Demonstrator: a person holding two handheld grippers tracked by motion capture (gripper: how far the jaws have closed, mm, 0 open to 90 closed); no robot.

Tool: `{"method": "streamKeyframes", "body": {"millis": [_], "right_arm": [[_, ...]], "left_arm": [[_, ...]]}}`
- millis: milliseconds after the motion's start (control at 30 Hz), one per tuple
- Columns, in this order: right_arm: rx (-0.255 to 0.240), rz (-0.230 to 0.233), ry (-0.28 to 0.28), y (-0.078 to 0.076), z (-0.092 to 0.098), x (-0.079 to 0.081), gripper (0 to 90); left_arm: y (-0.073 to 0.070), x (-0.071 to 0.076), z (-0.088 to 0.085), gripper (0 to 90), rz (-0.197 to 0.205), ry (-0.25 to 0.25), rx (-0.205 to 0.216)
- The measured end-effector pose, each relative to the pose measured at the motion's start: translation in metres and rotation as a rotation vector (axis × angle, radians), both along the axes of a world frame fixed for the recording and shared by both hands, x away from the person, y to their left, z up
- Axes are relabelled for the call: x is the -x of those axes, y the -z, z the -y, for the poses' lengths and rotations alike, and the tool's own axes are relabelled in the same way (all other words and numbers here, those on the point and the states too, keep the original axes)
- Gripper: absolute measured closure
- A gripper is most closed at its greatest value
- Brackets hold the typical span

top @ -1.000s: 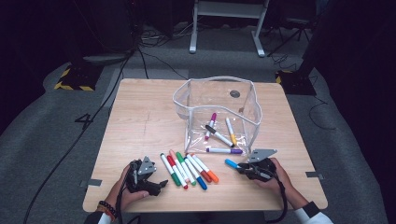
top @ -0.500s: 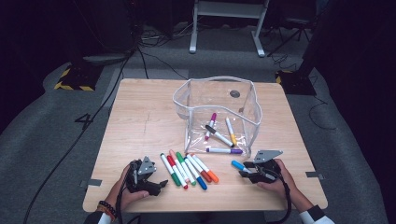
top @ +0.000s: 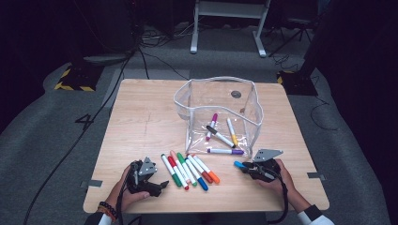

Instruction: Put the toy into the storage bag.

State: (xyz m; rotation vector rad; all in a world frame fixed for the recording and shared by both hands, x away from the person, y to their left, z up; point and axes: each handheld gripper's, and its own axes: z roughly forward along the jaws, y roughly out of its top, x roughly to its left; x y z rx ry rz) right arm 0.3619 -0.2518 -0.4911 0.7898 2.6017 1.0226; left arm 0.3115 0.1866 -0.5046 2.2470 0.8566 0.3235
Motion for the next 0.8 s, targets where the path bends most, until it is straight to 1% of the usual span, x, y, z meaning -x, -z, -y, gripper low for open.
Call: {"method": "streamKeyframes", "body": {"millis": [67,133,167,233,267,300,367,433,467,500,533,567,600,633,667,700,733,767,800], "right_arm": [[-0.026,-0.015,0.0,-0.002,0.01,0.003,74.6],[-0.042,-0.008,0.007,-0.007,0.018,0.005,74.7],[-0.042,-0.008,0.007,-0.007,0.018,0.005,74.7],[-0.078,-0.001,0.018,-0.013,0.026,0.007,74.6],[-0.099,0.015,0.023,-0.019,0.034,0.01,74.6],[-0.099,0.015,0.023,-0.019,0.034,0.01,74.6],[-0.108,0.037,0.029,-0.025,0.041,0.013,74.6],[-0.134,0.047,0.04,-0.031,0.048,0.014,74.6],[-0.161,0.064,0.054,-0.039,0.056,0.015,74.6],[-0.161,0.064,0.054,-0.039,0.056,0.015,74.6],[-0.169,0.078,0.056,-0.043,0.059,0.016,74.6],[-0.197,0.098,0.065,-0.053,0.065,0.016,74.7],[-0.197,0.098,0.065,-0.053,0.065,0.016,74.7],[-0.208,0.129,0.07,-0.066,0.07,0.016,74.6],[-0.215,0.146,0.075,-0.072,0.072,0.015,74.7],[-0.215,0.146,0.075,-0.072,0.072,0.015,74.7],[-0.223,0.184,0.082,-0.09,0.077,0.012,74.6],[-0.223,0.184,0.082,-0.09,0.077,0.012,74.6],[-0.218,0.21,0.081,-0.104,0.078,0.009,74.6]], "left_arm": [[0.0,0.0,0.0,14.7,0.0,0.0,0.0],[0.0,0.0,0.0,14.7,0.0,0.0,0.0],[0.0,0.0,0.0,14.7,0.0,0.0,0.0],[0.0,0.0,0.0,14.7,0.0,0.0,0.0],[0.0,0.0,0.0,14.7,0.0,0.0,0.0],[0.0,0.0,0.0,14.7,0.0,-0.001,0.0],[0.0,0.0,0.0,14.7,0.0,-0.001,0.0],[0.0,0.0,0.0,14.7,0.0,-0.001,0.0],[0.0,0.0,0.0,14.7,0.001,0.001,-0.001],[0.0,0.0,0.0,14.7,0.0,-0.001,0.0],[0.0,0.0,0.0,14.7,0.0,-0.001,0.0],[0.0,0.0,0.0,14.7,0.002,0.0,-0.002],[0.0,0.0,0.0,14.7,0.002,0.0,-0.002],[0.0,0.0,0.0,14.7,0.0,-0.001,0.0],[0.0,0.0,0.0,14.7,0.0,-0.001,0.0],[0.0,0.0,0.0,14.7,0.0,-0.001,0.0],[0.0,0.0,0.0,14.7,0.002,0.001,-0.002],[0.0,0.0,0.0,14.7,0.002,0.001,-0.002],[0.0,0.0,0.0,14.7,0.002,0.001,-0.002]]}}
